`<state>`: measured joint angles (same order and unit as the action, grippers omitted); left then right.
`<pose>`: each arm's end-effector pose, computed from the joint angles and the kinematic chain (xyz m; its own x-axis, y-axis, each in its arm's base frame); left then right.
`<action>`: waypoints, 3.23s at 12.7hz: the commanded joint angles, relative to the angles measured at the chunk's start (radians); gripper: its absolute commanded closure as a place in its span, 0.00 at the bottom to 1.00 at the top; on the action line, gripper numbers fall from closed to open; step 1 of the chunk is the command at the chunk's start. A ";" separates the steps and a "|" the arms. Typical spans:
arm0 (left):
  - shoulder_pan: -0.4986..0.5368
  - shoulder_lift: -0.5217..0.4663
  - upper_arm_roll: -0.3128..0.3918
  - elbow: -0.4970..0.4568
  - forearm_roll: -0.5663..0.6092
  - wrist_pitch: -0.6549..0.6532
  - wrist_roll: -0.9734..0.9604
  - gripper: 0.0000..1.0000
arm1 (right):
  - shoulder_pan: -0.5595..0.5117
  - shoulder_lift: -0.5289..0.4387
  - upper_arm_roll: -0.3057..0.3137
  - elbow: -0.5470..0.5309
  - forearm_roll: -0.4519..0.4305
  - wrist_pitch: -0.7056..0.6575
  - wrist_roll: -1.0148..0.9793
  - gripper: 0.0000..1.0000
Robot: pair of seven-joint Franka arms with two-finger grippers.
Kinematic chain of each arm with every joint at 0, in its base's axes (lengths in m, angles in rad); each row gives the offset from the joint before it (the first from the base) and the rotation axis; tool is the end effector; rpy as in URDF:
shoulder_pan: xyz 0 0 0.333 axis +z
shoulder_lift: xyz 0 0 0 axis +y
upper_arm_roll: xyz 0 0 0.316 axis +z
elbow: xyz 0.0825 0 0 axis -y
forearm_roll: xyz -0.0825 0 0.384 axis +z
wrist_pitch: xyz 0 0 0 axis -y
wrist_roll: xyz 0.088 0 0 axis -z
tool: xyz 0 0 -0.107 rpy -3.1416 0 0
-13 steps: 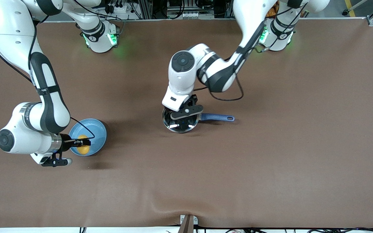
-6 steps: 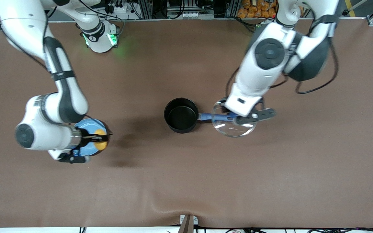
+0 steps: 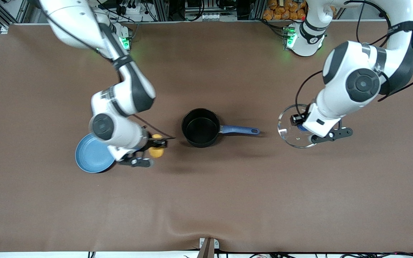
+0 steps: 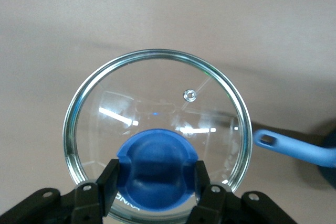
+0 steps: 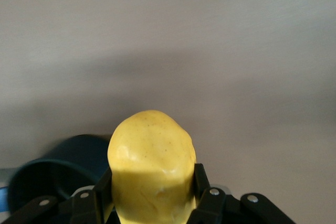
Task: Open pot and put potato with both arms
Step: 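Lift the lid off with the left gripper while the right gripper carries potato, then lower the lid onto the table while the right gripper lowers potato into pot, then open the left gripper off the lid and release the potato with the right gripper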
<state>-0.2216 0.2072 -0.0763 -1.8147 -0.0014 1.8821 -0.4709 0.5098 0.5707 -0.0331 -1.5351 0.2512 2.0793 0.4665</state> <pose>0.5737 -0.1739 0.4142 0.9758 0.1748 -0.1313 0.1699 -0.9843 -0.0478 0.6132 0.3347 0.3216 0.9876 -0.0996 -0.1216 -0.1184 -0.9802 -0.1588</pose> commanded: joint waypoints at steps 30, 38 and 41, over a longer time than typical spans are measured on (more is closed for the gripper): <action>0.196 -0.095 -0.065 -0.018 -0.012 0.024 0.264 0.00 | 0.299 0.141 -0.022 -0.126 -0.059 0.415 0.310 0.00; 0.200 -0.081 -0.054 0.359 0.004 -0.360 0.267 0.00 | 0.288 0.068 -0.051 -0.086 -0.067 0.248 0.297 0.00; 0.200 -0.095 -0.057 0.383 0.004 -0.394 0.265 0.00 | 0.285 0.011 -0.093 -0.022 -0.067 0.055 0.274 0.00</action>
<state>-0.0230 0.1001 -0.1294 -1.4785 -0.0028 1.5267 -0.2000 0.7983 0.6334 -0.1037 -1.5821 0.1978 2.2399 0.7435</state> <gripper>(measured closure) 0.000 0.000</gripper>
